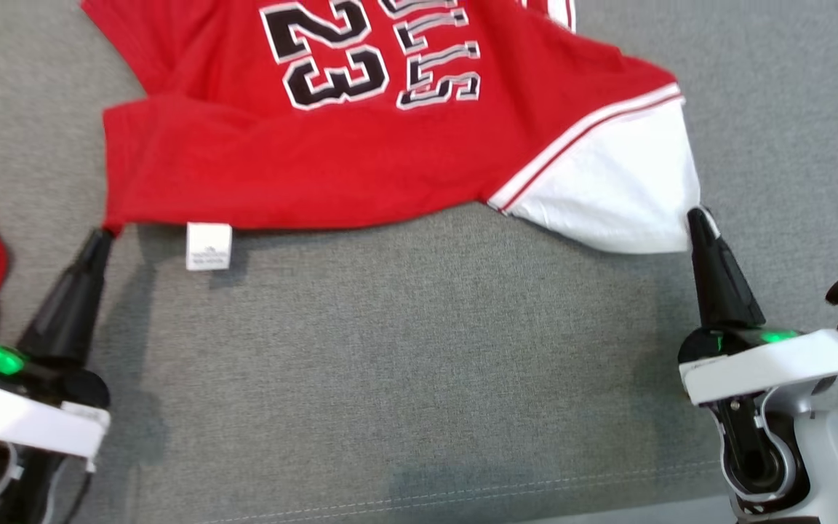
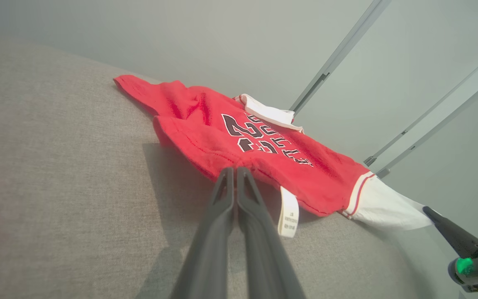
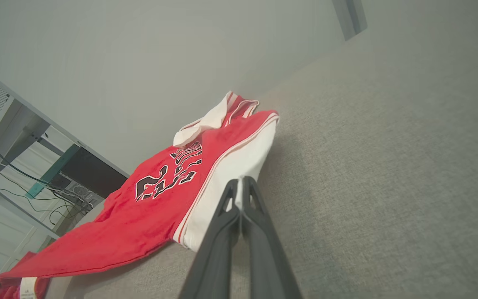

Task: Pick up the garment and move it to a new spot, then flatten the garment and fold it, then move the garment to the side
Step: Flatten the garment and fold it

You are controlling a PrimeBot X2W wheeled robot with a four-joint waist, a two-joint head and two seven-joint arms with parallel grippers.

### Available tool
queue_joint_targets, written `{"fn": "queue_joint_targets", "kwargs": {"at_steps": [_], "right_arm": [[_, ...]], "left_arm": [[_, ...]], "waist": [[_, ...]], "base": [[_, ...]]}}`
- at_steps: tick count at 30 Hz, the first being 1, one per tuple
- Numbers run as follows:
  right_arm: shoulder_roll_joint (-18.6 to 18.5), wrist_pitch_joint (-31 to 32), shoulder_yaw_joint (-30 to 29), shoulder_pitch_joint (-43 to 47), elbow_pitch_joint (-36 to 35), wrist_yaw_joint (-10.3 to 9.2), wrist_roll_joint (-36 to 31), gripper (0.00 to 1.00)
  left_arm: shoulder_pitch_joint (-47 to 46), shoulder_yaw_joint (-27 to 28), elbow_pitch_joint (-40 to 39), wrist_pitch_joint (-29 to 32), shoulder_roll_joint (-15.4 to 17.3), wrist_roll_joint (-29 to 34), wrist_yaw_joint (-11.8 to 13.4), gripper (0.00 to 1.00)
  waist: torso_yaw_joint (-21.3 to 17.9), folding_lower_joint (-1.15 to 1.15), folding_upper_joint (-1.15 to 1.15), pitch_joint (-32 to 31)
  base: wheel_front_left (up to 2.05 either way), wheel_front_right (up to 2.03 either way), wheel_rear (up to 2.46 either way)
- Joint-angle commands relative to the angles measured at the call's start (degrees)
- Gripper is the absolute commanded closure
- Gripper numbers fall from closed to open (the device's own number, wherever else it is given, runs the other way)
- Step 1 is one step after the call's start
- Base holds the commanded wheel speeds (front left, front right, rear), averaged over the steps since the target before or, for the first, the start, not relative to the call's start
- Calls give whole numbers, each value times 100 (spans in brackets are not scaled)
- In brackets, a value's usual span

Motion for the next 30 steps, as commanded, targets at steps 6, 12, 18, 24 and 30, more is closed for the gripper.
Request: {"fn": "queue_joint_targets", "kwargs": {"at_steps": [6, 12, 18, 24, 30], "right_arm": [[-14, 1095, -116, 376, 59, 25, -37, 100], [-14, 2322, -244, 417, 207, 25, -77, 100], [-14, 3492, -549, 324, 7, 25, -161, 100], [-14, 4357, -1046, 109, -812, 25, -34, 100], [-14, 4659, -1296, 203, -1362, 25, 225, 100]], "left_arm": [[249, -256, 644, -33, -267, 422, -14, 100], [329, -453, 1210, -33, -532, 593, -14, 100], [347, -650, 1646, -33, -604, 894, -14, 100], [328, -754, 1635, -34, -500, 780, -14, 100], [474, -372, 1372, -34, -391, 708, -14, 100]], "waist": [[215, 0, 0, -1133], [255, 0, 0, -1729], [260, 0, 0, -2141], [266, 0, 0, -2314], [308, 0, 0, -2338]], "base": [[0, 0, 0], [0, 0, 0], [0, 0, 0], [0, 0, 0], [0, 0, 0]]}}
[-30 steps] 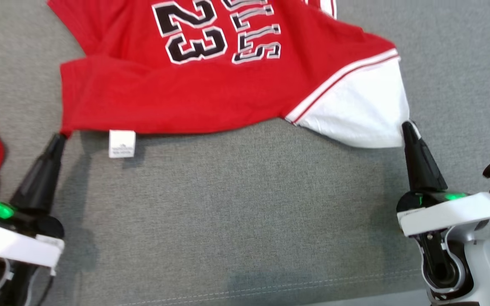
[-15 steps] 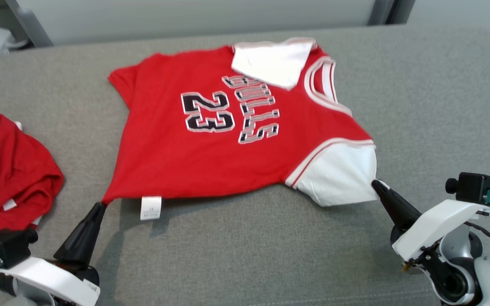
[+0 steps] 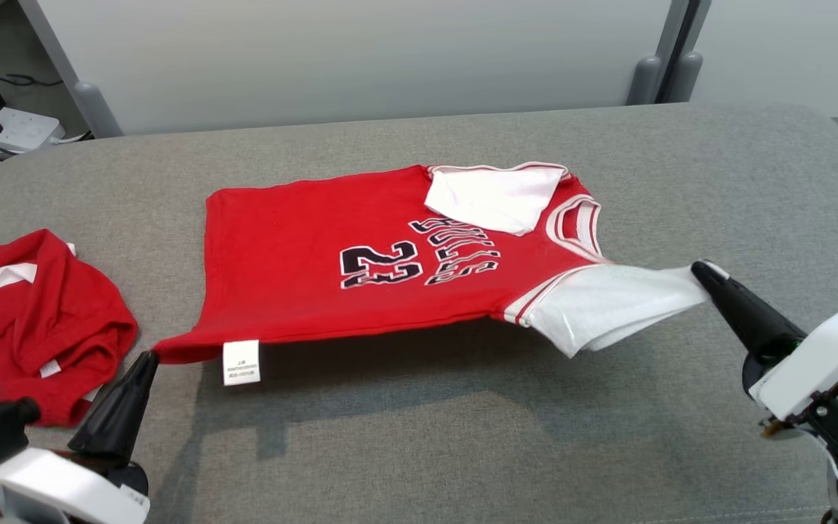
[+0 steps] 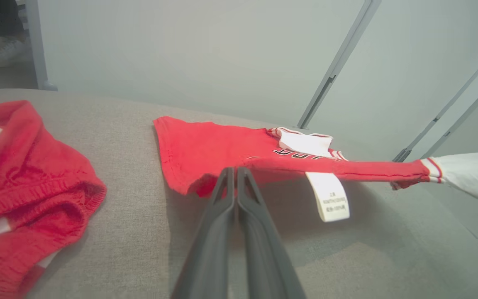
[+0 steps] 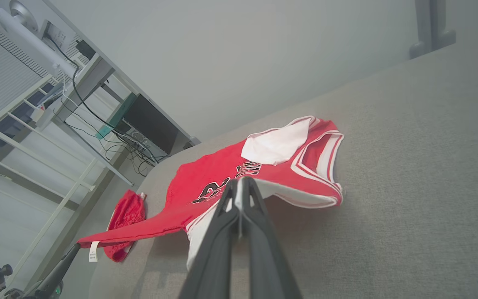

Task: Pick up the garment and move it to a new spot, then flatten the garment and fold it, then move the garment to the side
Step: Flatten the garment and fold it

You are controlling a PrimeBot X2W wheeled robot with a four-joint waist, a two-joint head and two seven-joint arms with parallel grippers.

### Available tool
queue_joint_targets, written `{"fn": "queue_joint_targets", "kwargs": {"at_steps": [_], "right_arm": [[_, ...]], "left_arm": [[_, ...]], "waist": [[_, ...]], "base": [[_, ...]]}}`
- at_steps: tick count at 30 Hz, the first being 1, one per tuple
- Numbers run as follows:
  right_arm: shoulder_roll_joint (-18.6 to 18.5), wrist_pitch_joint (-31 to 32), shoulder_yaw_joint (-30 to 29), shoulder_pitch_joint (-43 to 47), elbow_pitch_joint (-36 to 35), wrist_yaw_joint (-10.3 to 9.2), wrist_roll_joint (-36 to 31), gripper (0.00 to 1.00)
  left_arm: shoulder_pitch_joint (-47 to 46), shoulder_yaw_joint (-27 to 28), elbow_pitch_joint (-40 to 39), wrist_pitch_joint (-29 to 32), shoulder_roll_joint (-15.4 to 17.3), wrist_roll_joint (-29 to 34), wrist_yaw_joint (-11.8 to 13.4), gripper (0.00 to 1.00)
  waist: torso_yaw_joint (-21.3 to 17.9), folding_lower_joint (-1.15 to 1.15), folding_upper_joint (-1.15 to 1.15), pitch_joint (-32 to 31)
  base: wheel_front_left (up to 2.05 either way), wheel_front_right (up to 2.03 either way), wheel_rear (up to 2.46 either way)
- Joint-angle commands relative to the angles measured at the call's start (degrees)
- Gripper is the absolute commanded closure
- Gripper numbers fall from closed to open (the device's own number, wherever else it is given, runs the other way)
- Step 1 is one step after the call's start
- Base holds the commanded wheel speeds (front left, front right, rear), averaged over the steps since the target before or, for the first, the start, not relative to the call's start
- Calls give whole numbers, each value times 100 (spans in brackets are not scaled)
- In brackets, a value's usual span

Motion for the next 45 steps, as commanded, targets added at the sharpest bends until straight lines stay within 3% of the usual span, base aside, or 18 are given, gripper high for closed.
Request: {"fn": "queue_joint_targets", "kwargs": {"at_steps": [1, 6, 10, 15, 19, 22, 26, 29, 32, 34, 36, 38, 40, 45], "right_arm": [[-50, 68, 144, -60, -226, 25, 75, 100], [-50, 208, 591, 416, -168, 25, 178, 100], [-50, 368, 803, 580, -467, 25, 382, 100], [-50, 907, 777, 847, -1213, 25, 579, 100], [-50, 1322, 1073, 1086, -1409, 25, 123, 100], [-50, 1351, 1574, 902, -1289, 25, -456, 100], [-50, 645, 2264, -132, -795, 25, -982, 100], [-50, -513, 2545, -1181, -131, 25, -754, 100], [-50, -2063, 2154, -2706, 742, 25, -953, 100], [-50, -3369, 1465, -3951, 1236, 25, -909, 100], [-50, -4187, 946, -5156, 1838, 25, -875, 100], [-50, -4541, 566, -6147, 2354, 25, -1202, 100], [-50, -4448, 370, -6659, 2853, 25, -1400, 100], [-50, -4156, -28, -6835, 3352, 25, -1548, 100]], "left_arm": [[-50, 271, -86, -35, 218, -73, -14, 100], [123, -281, -210, -35, 249, -300, -14, 100], [174, -625, -651, -35, 545, -756, -14, 100], [121, -936, -1567, 134, 1476, -1338, -14, 100], [-288, -1402, -1959, 738, 2251, -1488, -14, 100], [-860, -1699, -2206, 1248, 2577, -1788, -14, 100], [-1771, -1822, -2261, 1810, 2794, -2232, -14, 100], [-2423, -1597, -2065, 1830, 2679, -2703, -14, 100], [-3251, -1089, -1933, 1568, 2650, -2758, -14, 100], [-4130, -375, -2039, 778, 2509, -2685, -14, 100], [-4950, 284, -2167, 267, 2443, -2786, -14, 100], [-5598, 744, -2280, 139, 2461, -2868, -14, 100], [-5836, 748, -2385, 139, 2560, -2794, -14, 100], [-5497, 552, -2283, 127, 3116, -2739, -14, 100]], "waist": [[7, 0, 0, 14], [26, 0, 0, 117], [17, 0, 0, 221], [44, 0, 0, 379], [38, 0, 0, 828], [15, 0, 0, 1391], [-81, 0, 0, 2325], [-164, 0, 0, 2948], [-281, 0, 0, 3288], [-304, 0, 0, 3248], [-316, 0, 0, 3119], [-347, 0, 0, 2998], [-383, 0, 0, 2857], [-650, 0, 0, 3168]], "base": [[0, 0, 0], [0, 0, 0], [0, 0, 0], [0, 0, 0], [0, 0, 0], [0, 0, 0], [0, 0, 0], [0, 0, 0], [0, 0, 0], [0, 0, 0], [0, 0, 0], [0, 0, 0], [0, 0, 0], [0, 0, 0]]}}
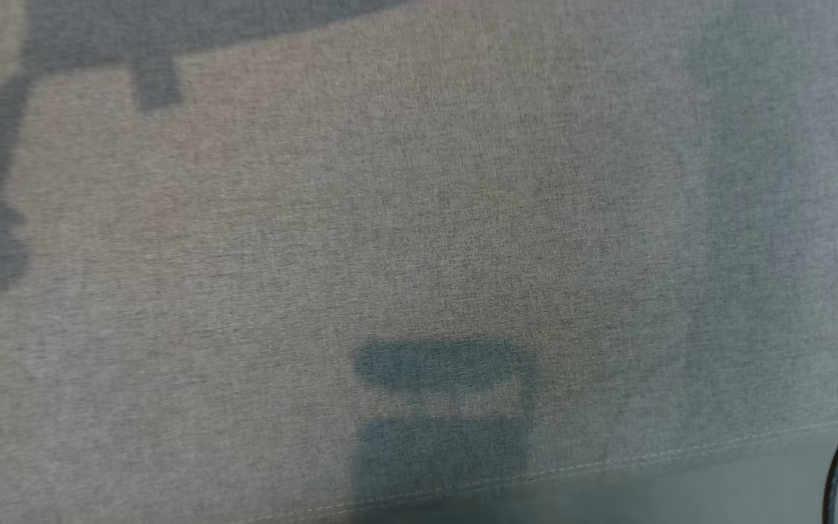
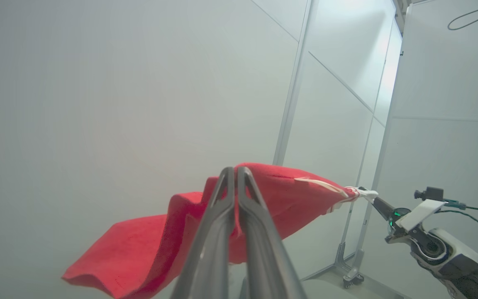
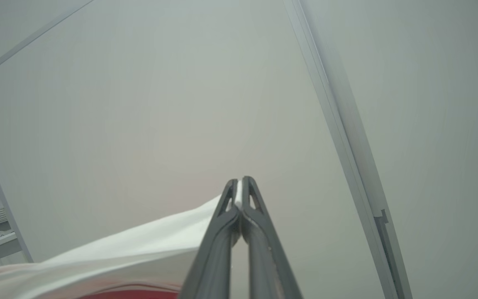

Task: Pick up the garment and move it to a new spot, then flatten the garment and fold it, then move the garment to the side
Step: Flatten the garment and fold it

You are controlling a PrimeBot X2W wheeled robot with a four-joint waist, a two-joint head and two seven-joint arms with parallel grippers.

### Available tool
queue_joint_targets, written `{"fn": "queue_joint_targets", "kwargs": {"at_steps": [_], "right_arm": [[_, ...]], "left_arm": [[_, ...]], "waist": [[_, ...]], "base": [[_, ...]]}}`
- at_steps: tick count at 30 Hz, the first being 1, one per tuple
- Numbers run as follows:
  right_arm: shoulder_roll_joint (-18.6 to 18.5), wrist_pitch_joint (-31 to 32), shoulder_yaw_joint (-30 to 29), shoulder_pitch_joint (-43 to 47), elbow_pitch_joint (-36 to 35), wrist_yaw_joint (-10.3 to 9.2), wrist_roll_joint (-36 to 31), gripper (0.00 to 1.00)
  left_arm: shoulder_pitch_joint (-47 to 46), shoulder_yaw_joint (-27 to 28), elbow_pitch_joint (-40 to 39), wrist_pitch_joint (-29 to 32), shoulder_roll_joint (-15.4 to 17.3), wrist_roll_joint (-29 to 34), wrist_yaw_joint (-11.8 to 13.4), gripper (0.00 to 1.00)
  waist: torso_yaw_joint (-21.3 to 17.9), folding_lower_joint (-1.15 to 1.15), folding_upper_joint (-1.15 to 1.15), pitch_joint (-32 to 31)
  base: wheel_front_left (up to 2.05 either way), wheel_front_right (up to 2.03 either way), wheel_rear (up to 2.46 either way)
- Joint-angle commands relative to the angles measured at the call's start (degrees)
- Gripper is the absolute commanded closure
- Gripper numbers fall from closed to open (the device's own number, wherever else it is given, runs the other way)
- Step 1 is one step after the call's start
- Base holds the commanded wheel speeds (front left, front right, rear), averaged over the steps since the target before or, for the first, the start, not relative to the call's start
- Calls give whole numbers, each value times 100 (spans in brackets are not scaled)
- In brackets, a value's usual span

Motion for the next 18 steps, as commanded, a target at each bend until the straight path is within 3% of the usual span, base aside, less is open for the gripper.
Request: {"fn": "queue_joint_targets", "kwargs": {"at_steps": [1, 6, 7, 11, 12, 18], "right_arm": [[95, 167, 43, 277, -31, 23, 26, 100], [95, -194, 713, 1531, -449, 23, 767, 100], [95, -358, 938, 1864, -577, 23, 934, 100], [95, -1033, 1809, 3233, -1168, 23, 1417, 100], [95, -1154, 2030, 3785, -1516, 23, 1440, 100], [95, -1226, 2081, 5082, -2620, 23, 1339, 100]], "left_arm": [[435, 69, 13, -34, 469, 42, -6, 100], [1485, -49, 153, -167, 918, 271, -6, 100], [1701, 16, 212, -171, 865, 369, -6, 100], [2755, 499, 486, -175, 353, 898, -6, 100], [3260, 880, 580, -176, -21, 1085, -6, 100], [4192, 1677, 351, -177, -712, 1532, -6, 100]], "waist": [[-237, 0, 0, 396], [-432, 0, 0, 1106], [-444, 0, 0, 1227], [-439, 0, 0, 1410], [-411, 0, 0, 1367], [-301, 0, 0, 1008]], "base": [[0, 0, 0], [0, 0, 0], [0, 0, 0], [0, 0, 0], [0, 0, 0], [0, 0, 0]]}}
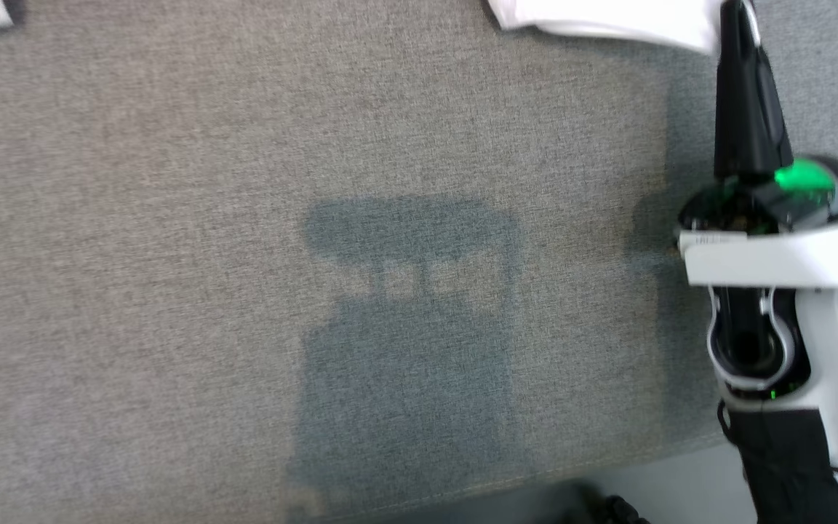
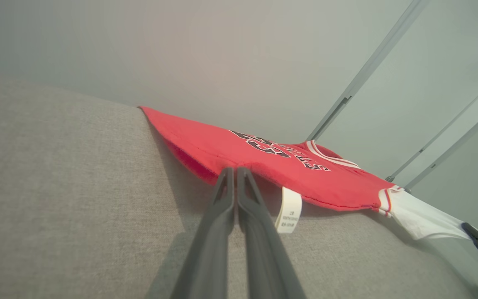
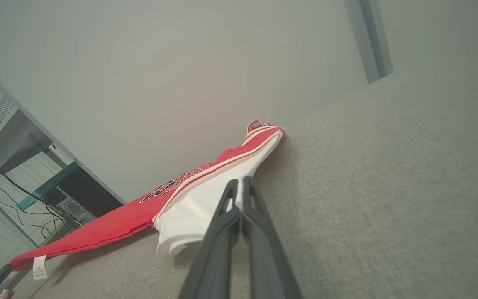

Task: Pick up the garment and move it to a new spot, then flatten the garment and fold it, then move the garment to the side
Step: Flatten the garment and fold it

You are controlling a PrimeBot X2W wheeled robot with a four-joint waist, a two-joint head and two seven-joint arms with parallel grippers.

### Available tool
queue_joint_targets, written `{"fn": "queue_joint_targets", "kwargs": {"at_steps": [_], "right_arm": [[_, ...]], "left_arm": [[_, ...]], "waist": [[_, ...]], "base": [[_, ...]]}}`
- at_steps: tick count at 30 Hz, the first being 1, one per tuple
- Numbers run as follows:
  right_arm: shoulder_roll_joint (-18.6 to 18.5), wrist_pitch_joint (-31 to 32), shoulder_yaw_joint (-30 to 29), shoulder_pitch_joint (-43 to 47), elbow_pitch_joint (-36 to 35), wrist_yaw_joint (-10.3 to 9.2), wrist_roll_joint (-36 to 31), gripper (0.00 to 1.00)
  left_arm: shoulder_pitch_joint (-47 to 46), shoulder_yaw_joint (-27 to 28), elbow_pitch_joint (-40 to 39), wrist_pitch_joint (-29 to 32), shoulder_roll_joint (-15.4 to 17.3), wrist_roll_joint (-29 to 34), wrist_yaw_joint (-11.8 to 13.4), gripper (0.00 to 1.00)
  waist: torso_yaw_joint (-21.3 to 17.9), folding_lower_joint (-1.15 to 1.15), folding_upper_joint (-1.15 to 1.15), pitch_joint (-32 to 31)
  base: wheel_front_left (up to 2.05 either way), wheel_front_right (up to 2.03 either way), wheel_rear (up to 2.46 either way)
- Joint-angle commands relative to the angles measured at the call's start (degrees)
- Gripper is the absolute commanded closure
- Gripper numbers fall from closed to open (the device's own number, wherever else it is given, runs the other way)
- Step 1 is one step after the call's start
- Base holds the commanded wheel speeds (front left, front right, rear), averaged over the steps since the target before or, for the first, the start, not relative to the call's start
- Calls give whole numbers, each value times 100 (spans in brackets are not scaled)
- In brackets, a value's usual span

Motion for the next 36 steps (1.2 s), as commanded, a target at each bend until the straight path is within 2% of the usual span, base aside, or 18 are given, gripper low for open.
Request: {"fn": "queue_joint_targets", "kwargs": {"at_steps": [1, 4, 9, 15, 26, 33, 36], "right_arm": [[71, -48, -4, 727, -449, 23, 34, 100], [71, 6, -150, 1063, -609, 23, 101, 100], [71, 208, -392, 1359, -661, 23, 158, 100], [71, 700, -637, 1628, -370, 23, 217, 100], [71, 1958, -1006, 1991, 76, 23, 327, 100], [71, 2972, -1262, 2584, -281, 23, 385, 100], [71, 3280, -1385, 2878, -530, 23, 424, 100]], "left_arm": [[354, 332, -199, 16, 31, 158, -2, 100], [549, 396, -198, 15, -241, 185, -2, 100], [806, 249, -44, 15, -478, 343, -2, 100], [1196, -65, 379, 15, -919, 550, -2, 100], [1632, -708, 1177, 15, -1624, 960, -2, 100], [1894, -805, 1616, 15, -1994, 1129, -2, 100], [1970, -807, 1715, 15, -2036, 1174, -2, 100]], "waist": [[130, 0, 0, -355], [212, 0, 0, -652], [299, 0, 0, -1092], [405, 0, 0, -1858], [567, 0, 0, -3074], [605, 0, 0, -3529], [627, 0, 0, -3547]], "base": [[0, 0, 0], [0, 0, 0], [0, 0, 0], [0, 0, 0], [0, 0, 0], [0, 0, 0], [0, 0, 0]]}}
